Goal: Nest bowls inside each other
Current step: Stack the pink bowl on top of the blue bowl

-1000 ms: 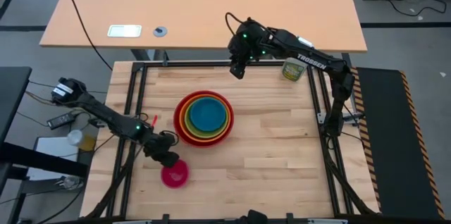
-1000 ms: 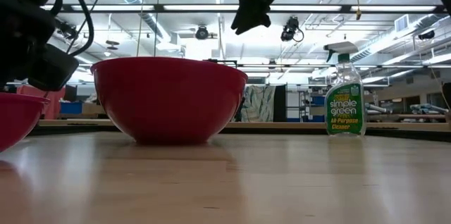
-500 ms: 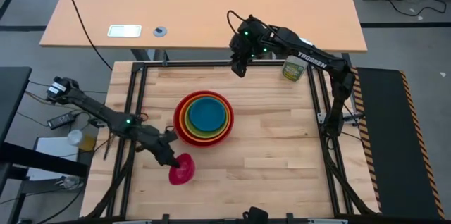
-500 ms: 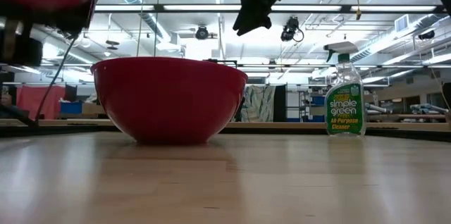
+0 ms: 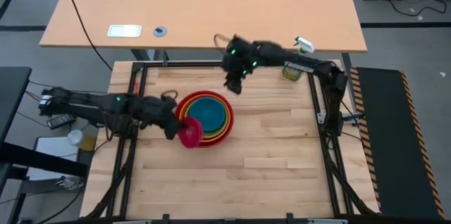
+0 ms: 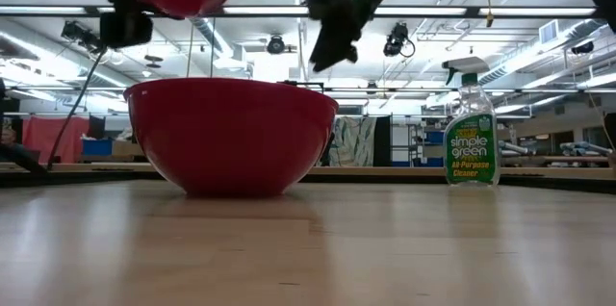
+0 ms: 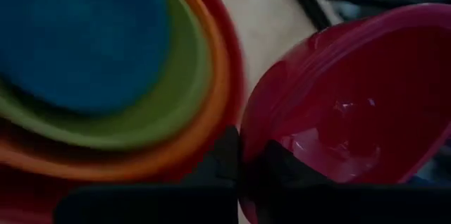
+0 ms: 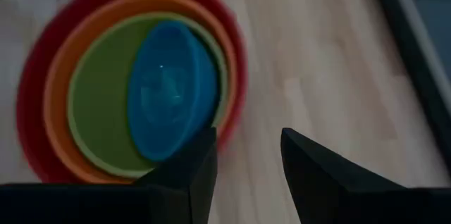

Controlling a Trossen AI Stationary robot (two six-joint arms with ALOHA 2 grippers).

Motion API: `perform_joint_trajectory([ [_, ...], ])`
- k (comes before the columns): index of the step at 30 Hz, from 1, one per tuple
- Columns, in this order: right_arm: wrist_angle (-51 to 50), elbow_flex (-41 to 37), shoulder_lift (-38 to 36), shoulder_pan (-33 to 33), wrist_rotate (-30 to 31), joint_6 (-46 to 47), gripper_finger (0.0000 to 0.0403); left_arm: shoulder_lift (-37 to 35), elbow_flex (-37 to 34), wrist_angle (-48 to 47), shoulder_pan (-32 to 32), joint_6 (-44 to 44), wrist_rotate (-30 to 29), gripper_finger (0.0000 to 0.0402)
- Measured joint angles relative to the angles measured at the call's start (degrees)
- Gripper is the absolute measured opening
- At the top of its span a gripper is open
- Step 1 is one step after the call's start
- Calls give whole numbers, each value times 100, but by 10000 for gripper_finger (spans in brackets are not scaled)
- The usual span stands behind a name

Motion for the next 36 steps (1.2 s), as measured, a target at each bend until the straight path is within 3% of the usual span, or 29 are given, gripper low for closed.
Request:
perform_joint_trajectory([
  [4,382,-32,382,347,406,-25,164,-3,828,-1581,298,821,-786,23],
  [10,1159,-32,855,729,751,-74,164,-5,1524,-2739,450,1357,-1732,25],
  [19,1118,-28,1539,929,946,-467,164,10,1552,-2858,523,1422,-1742,26],
  [23,988,-34,1358,927,1373,-456,164,9,1552,-2861,516,1336,-1736,26],
  [28,1091,-16,799,788,943,-234,164,50,1552,-2859,518,1480,-1747,27],
  [36,713,-33,851,804,1192,-166,164,413,1551,-2808,516,1689,-1924,27],
])
